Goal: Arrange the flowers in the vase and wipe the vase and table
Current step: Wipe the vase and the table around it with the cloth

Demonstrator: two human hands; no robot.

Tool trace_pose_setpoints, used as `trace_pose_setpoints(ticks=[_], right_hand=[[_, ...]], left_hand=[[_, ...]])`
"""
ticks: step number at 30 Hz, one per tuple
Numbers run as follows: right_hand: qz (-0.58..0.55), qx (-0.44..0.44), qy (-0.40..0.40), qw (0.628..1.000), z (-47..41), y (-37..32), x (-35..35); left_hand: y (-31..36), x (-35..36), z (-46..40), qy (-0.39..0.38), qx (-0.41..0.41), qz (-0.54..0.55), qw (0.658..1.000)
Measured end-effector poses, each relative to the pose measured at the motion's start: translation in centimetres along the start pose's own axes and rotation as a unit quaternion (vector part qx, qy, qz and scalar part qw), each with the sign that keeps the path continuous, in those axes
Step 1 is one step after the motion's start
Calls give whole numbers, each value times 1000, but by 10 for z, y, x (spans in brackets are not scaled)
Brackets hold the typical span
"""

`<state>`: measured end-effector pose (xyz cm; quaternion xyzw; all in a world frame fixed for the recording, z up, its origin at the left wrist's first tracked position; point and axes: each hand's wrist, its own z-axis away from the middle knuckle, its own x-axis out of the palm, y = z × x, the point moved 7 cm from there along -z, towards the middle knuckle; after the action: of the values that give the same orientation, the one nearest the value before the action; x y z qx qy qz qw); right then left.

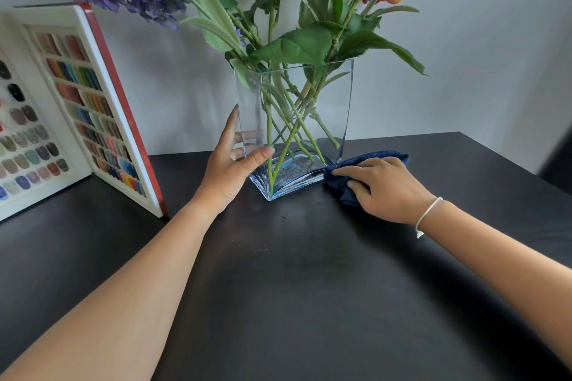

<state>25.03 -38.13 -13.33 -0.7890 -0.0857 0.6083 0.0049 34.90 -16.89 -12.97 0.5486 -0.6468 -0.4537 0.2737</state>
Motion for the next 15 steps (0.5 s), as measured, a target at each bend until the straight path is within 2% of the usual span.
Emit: trace_pose_setpoints(ticks=[7, 15], right_hand=[[-23, -8, 59, 998, 3, -4, -3], [-9, 32, 24, 999, -4, -5, 2]], left_hand=[[1, 0, -1, 3, -1, -3, 1000], [5, 1, 0, -6, -3, -12, 1000]])
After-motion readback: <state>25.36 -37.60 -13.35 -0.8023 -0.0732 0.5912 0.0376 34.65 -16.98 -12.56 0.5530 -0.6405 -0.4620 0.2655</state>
